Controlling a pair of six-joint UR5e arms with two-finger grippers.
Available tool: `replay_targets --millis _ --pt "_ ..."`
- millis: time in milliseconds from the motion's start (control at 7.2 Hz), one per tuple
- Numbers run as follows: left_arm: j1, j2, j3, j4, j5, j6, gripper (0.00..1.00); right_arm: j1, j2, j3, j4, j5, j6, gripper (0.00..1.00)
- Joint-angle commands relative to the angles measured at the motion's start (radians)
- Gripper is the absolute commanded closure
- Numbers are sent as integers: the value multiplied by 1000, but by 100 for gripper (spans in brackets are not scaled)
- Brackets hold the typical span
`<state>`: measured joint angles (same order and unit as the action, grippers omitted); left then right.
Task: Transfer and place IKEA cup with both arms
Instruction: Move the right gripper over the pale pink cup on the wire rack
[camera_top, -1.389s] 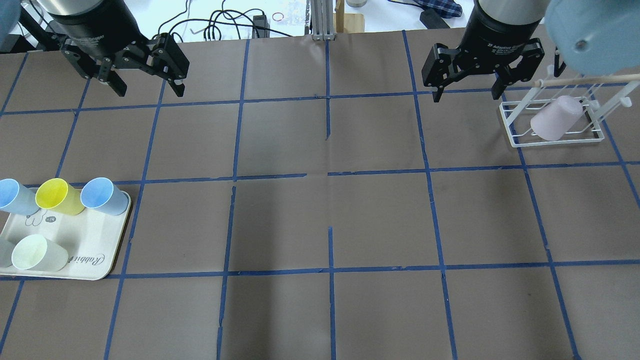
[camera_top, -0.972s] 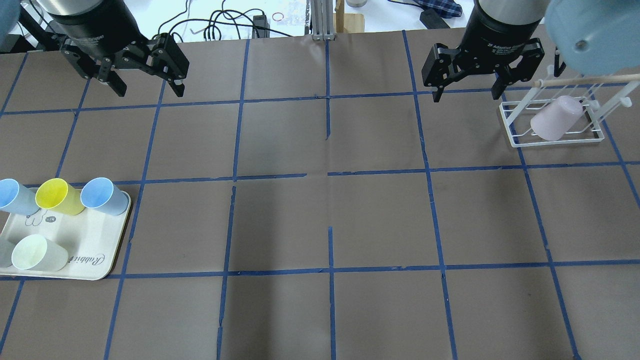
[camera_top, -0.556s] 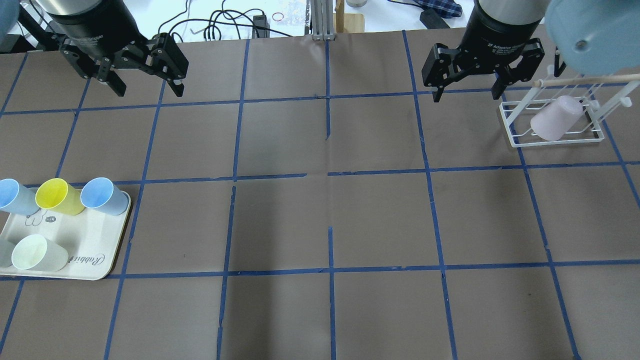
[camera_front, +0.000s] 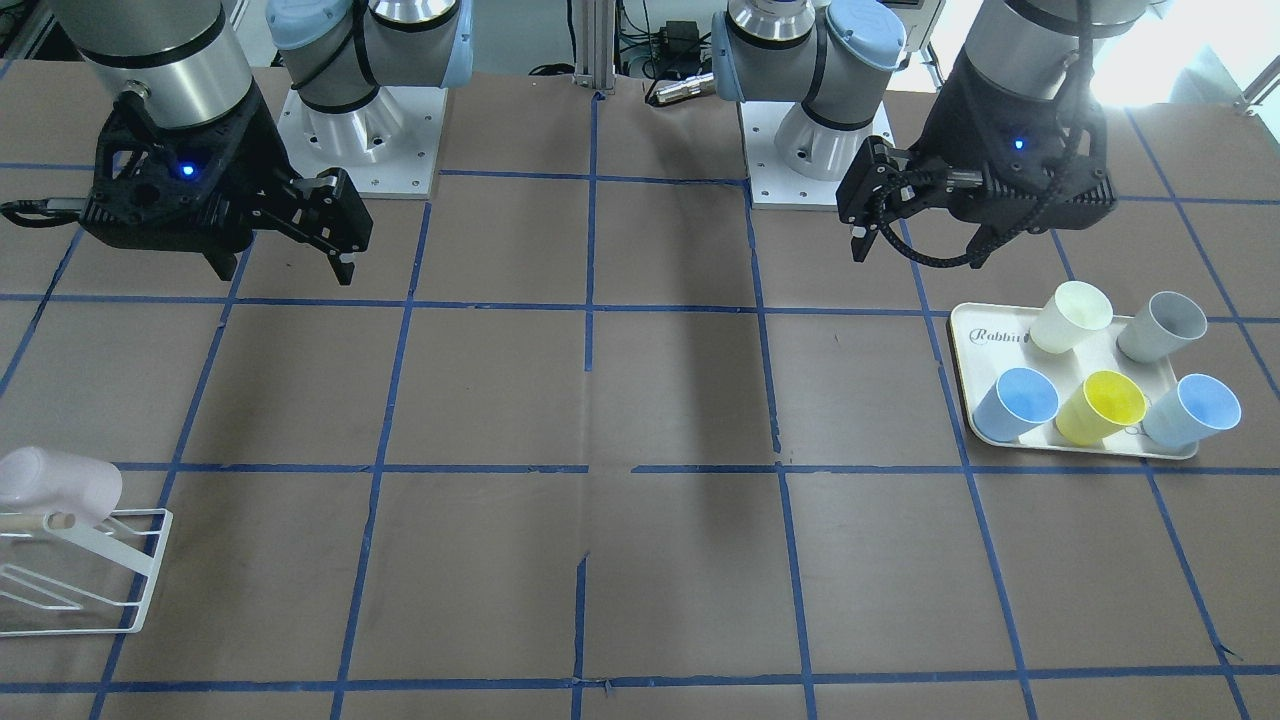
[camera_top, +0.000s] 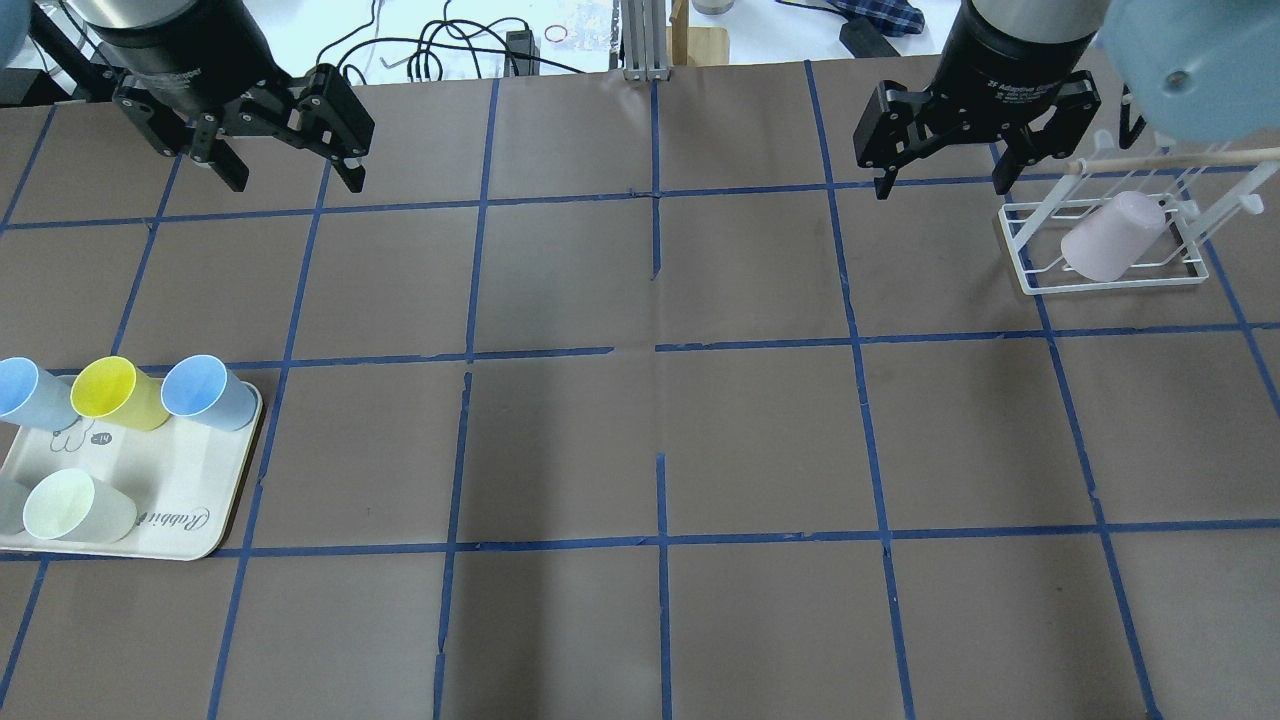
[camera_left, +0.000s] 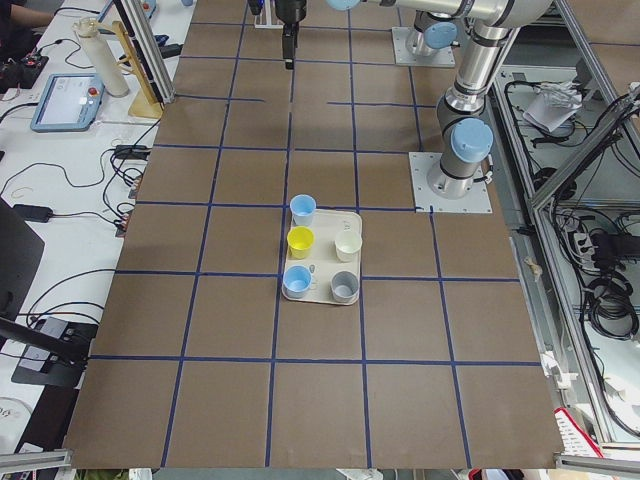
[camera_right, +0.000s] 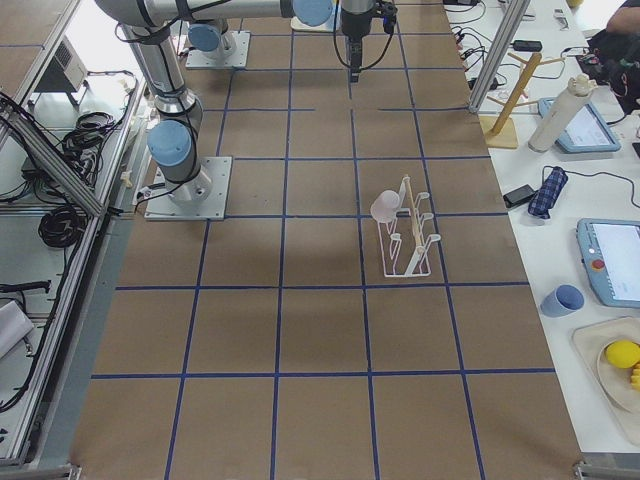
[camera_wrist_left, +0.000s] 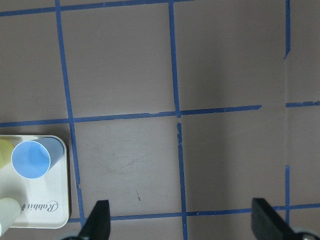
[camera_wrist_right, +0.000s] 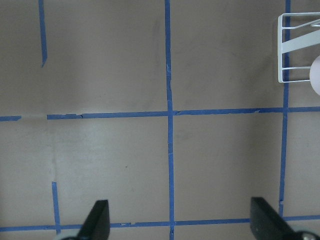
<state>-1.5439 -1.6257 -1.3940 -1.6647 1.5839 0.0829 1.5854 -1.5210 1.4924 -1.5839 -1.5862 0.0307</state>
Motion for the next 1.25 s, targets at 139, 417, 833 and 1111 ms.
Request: replay_targets --millis 139,417,833,1111 --pt "1 1 -2 0 1 0 0 -37 -1 -3 1 -1 -78 0" --pt "1 1 -2 -1 1 0 0 -120 -7 -4 1 -1 -171 0" --pt "1 1 -2 -1 1 1 0 -293 1 -1 -7 6 -380 0" --pt "1 1 -2 -1 1 1 0 -372 30 0 -27 0 -493 0"
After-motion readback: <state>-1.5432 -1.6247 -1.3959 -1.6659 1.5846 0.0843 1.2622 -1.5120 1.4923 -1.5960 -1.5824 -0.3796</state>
